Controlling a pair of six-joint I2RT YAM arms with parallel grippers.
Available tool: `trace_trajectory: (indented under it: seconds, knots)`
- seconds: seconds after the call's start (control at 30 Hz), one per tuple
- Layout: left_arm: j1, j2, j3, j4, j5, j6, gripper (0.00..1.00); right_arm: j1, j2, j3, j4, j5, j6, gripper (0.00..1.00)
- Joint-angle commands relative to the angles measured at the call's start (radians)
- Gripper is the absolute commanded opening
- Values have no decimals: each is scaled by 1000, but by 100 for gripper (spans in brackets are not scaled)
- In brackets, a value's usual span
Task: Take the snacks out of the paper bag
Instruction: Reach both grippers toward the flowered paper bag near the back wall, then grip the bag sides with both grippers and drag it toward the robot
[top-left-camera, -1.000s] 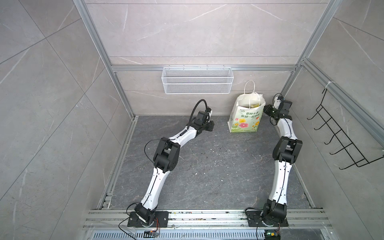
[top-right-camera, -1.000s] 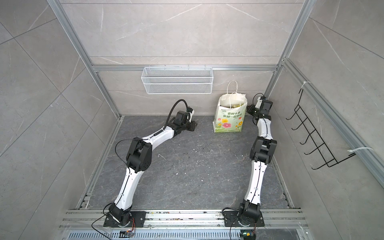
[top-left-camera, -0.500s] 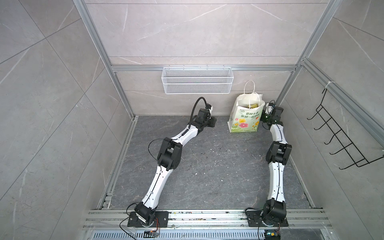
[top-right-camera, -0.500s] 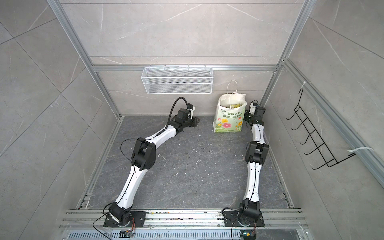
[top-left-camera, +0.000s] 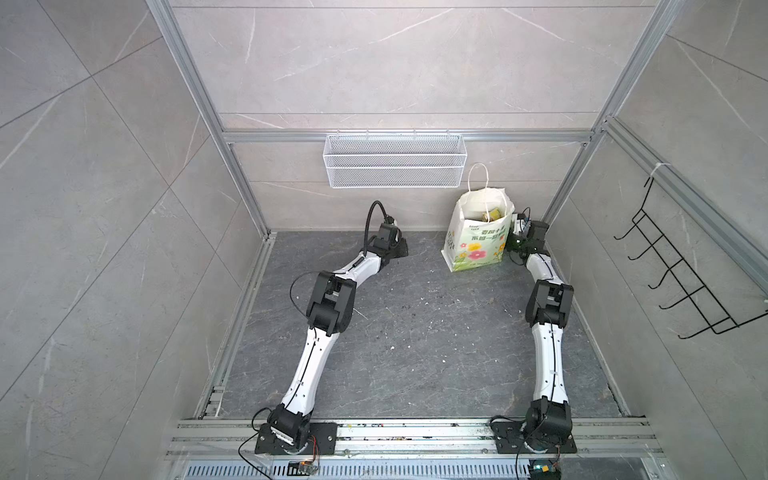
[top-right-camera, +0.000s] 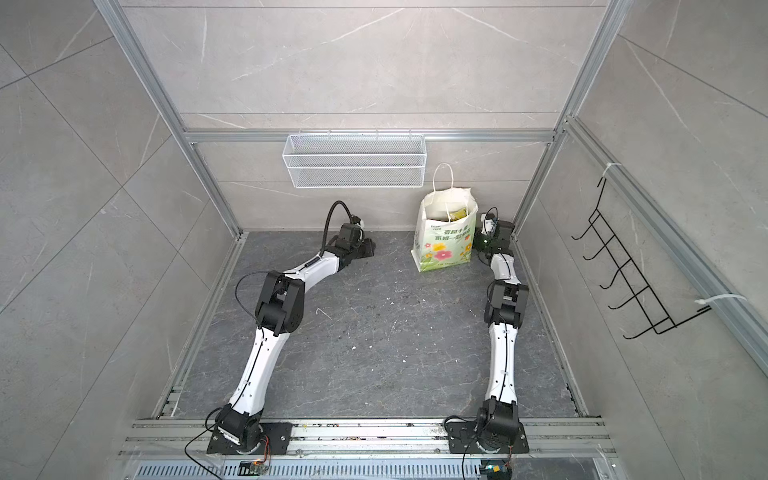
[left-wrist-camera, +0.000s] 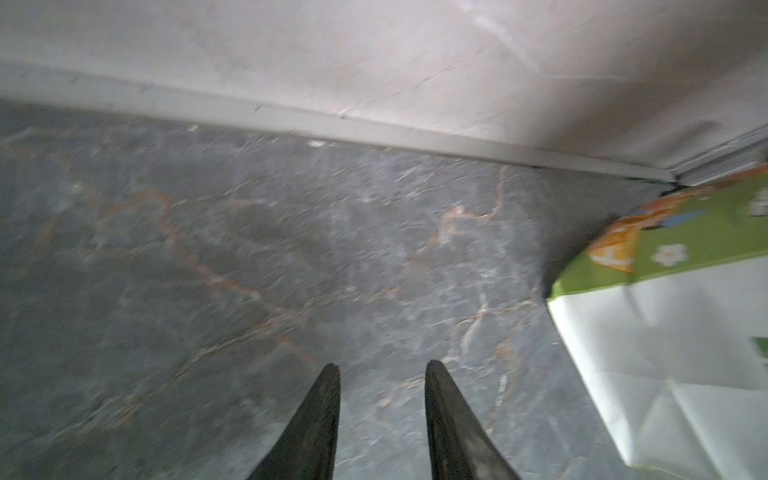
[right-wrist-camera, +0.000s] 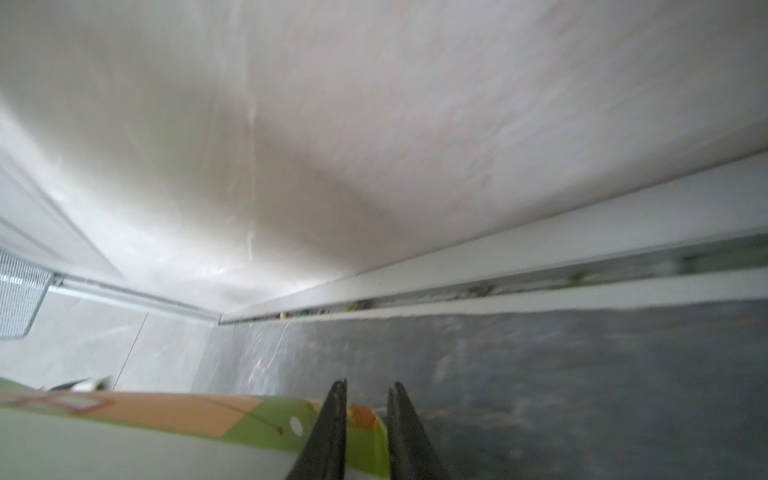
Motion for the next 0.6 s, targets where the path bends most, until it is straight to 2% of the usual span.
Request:
trace_trajectory:
  seconds: [0.0, 0.23, 0.37, 0.4, 0.57]
  knots:
    - [9, -116, -44, 50, -36, -8, 38, 64, -81, -91, 60, -98, -19, 21]
    - [22, -185, -147, 81, -66, 20, 38, 109, -243, -414, 240, -74, -12, 18]
    - [26, -200, -191, 92, -81, 25, 38, 133, -328, -567, 285, -67, -18, 18]
    - [26, -241, -207, 98, -85, 26, 38, 140, -356, -613, 303, -65, -16, 18]
    - [29, -314, -323, 135, -127, 27, 38, 189, -518, -864, 475, 30, -25, 13]
